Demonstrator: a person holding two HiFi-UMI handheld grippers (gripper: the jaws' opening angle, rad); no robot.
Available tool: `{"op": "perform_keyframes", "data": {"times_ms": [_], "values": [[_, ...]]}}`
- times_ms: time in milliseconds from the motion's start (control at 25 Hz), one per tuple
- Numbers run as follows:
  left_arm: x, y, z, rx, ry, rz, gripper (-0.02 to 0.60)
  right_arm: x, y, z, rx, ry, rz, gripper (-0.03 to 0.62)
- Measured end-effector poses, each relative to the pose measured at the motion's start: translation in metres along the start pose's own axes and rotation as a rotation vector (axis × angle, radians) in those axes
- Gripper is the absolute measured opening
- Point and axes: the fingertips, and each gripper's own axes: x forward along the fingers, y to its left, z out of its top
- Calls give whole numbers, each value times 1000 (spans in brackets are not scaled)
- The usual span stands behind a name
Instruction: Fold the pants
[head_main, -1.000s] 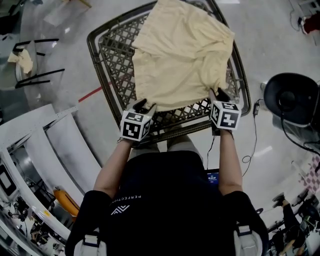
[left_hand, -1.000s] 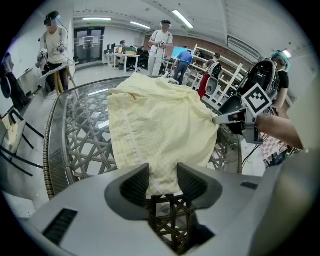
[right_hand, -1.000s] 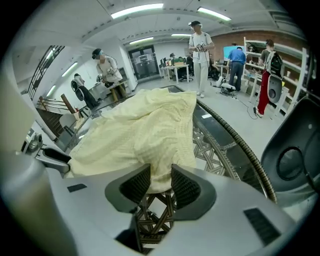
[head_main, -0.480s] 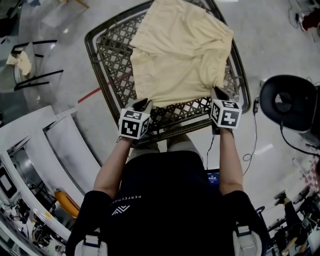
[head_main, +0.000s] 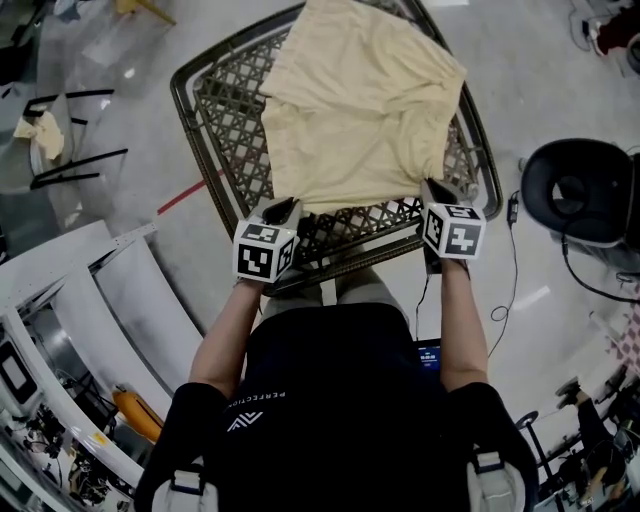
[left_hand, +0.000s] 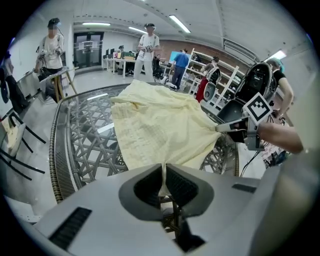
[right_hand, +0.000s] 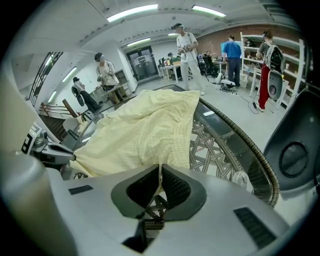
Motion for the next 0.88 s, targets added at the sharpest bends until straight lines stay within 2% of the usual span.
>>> {"op": "perform_keyframes", "data": {"times_ms": [400,880], "values": [[-33,-5,-17,62,-11,-60,29,-39,26,-39,30,6,-32,46],[-49,9,-33,113,21,-103,28,-52,57,-67,42,44,-34,45]]}}
